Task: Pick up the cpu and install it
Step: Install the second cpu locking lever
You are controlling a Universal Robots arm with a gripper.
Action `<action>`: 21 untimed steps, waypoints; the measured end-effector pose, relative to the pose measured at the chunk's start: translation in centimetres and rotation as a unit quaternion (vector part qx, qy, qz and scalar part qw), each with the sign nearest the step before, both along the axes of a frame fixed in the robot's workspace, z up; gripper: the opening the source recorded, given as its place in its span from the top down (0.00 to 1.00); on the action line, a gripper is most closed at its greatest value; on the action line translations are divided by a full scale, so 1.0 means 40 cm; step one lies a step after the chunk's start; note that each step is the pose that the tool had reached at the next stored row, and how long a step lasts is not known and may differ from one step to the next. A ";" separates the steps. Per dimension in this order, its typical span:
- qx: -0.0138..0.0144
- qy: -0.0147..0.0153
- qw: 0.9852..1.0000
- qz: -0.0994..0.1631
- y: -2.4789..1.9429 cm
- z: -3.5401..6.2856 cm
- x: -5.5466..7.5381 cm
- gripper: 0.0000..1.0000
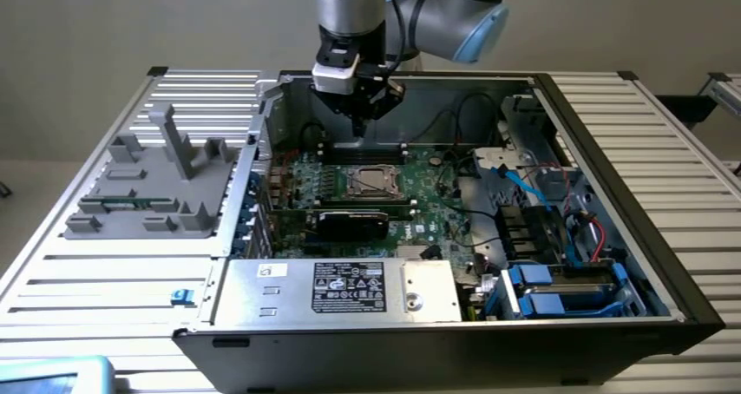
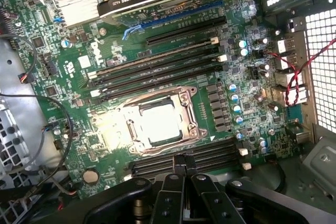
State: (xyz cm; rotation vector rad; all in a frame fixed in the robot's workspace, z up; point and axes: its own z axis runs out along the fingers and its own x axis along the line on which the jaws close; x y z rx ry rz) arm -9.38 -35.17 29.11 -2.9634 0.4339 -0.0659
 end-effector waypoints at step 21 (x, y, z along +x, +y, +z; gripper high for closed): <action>0.033 0.000 0.999 0.000 -0.090 -0.003 -0.006 0.89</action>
